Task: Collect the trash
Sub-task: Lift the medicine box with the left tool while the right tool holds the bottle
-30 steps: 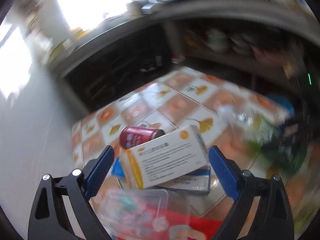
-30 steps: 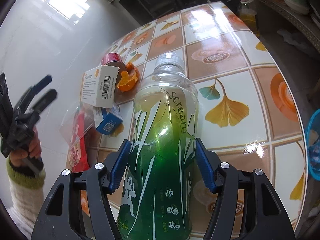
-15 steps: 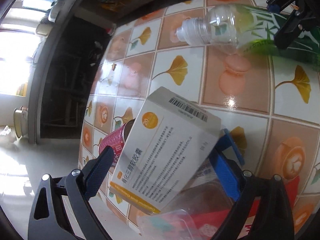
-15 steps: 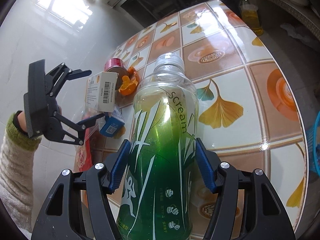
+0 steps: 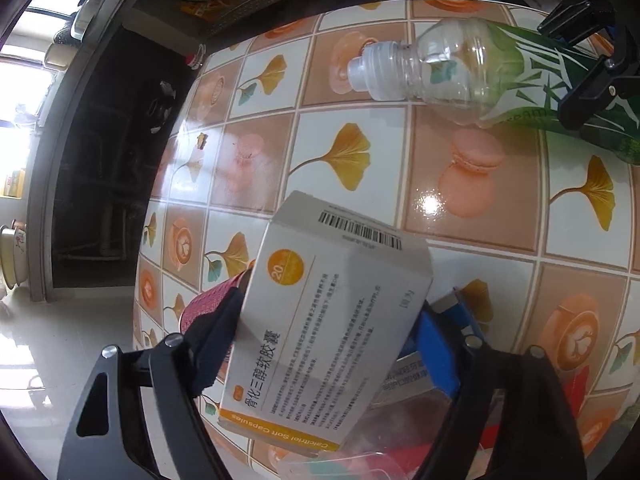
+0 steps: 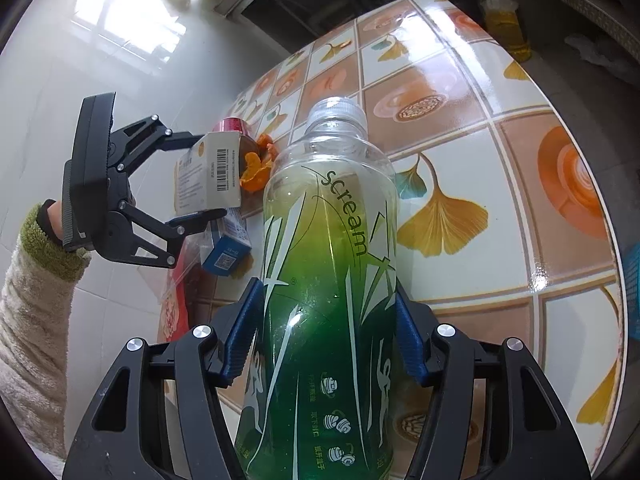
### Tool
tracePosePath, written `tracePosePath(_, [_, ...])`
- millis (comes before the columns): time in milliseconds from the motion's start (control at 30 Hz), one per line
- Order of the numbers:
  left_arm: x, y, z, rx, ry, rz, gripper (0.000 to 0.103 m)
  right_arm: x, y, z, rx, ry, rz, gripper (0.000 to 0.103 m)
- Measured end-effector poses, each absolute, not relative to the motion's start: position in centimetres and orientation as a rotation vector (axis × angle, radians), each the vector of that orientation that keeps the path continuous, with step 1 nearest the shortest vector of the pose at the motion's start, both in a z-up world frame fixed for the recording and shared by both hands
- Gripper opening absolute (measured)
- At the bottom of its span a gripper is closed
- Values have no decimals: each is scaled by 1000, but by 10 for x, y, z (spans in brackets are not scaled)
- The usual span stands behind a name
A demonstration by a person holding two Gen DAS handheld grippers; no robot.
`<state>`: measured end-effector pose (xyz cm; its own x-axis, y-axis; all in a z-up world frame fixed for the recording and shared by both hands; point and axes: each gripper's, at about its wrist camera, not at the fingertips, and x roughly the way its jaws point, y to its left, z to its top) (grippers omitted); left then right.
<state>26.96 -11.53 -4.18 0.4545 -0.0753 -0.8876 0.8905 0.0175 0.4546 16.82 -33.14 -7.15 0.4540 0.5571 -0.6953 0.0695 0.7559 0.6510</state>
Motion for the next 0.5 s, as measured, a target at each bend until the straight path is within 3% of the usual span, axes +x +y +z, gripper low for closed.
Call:
tracePosePath(300, [261, -126, -11, 1252, 752, -918, 78, 160, -343, -71, 692, 1063, 294, 58])
tracePosePath(500, [249, -132, 55, 986, 702, -880, 79, 149, -350, -69, 700, 1056, 267, 58])
